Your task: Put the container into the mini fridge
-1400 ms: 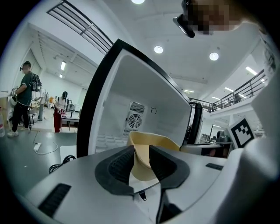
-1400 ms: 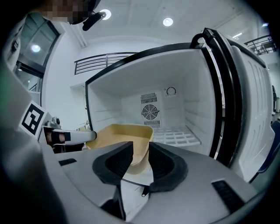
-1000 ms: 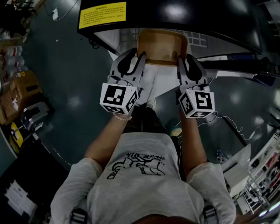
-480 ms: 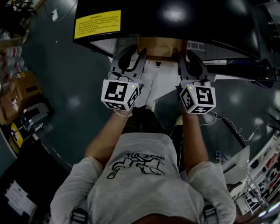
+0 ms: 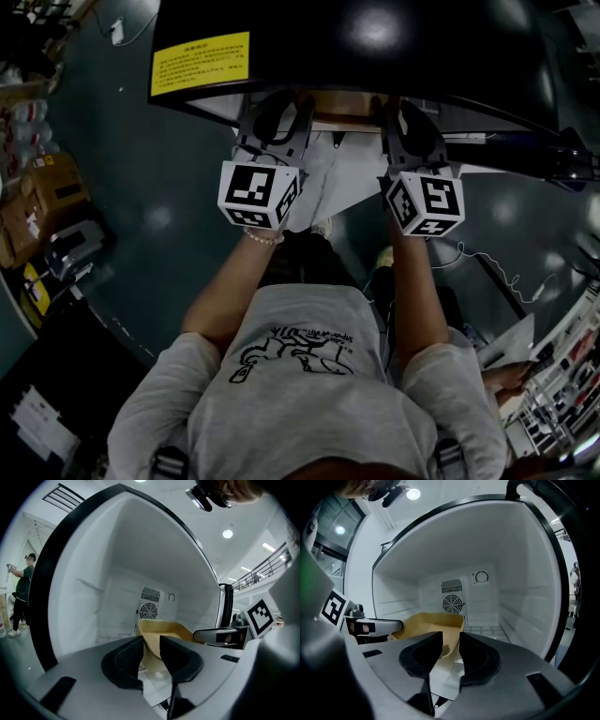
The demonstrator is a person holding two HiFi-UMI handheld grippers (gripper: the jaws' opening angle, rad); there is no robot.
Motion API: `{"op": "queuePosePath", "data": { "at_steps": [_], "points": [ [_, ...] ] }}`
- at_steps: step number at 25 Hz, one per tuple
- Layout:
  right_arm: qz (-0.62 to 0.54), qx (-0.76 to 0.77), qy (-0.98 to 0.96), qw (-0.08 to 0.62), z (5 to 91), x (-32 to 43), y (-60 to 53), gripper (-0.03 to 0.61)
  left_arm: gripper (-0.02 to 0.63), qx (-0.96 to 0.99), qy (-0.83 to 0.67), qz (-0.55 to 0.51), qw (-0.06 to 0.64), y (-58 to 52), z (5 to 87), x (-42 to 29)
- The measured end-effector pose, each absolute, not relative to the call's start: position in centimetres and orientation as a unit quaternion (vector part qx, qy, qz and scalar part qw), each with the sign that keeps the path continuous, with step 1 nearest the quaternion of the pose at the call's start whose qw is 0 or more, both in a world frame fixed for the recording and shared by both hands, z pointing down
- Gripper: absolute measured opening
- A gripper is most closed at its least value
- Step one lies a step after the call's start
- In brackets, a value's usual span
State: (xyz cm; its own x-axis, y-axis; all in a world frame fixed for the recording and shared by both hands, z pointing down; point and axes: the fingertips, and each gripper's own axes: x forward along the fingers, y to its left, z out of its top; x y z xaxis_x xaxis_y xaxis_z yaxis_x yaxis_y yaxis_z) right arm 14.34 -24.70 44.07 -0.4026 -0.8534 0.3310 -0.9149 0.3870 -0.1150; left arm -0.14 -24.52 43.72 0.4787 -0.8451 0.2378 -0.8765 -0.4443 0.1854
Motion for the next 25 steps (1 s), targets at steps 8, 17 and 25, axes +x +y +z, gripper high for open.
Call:
{"op": "queuePosePath", "data": {
  "at_steps": [8, 17, 25],
  "points": [
    [0.14, 0.535, -0.826, 0.108, 43.7, 14.4, -26.1, 0.12, 0.114, 0.843, -0.514, 0.065, 0.144, -25.6, 43.8, 0.0],
    [0.145, 0.532, -0.827, 0.11, 44.2, 14.3, -27.6, 0.12, 0.115, 0.84, -0.517, 0.075, 0.149, -26.8, 44.7, -0.1],
    [0.156, 0.531, -0.825, 0.113, 44.5, 14.5, -28.7, 0.12, 0.121, 0.836, -0.522, 0.08, 0.148, -27.8, 44.7, 0.0]
  ]
}}
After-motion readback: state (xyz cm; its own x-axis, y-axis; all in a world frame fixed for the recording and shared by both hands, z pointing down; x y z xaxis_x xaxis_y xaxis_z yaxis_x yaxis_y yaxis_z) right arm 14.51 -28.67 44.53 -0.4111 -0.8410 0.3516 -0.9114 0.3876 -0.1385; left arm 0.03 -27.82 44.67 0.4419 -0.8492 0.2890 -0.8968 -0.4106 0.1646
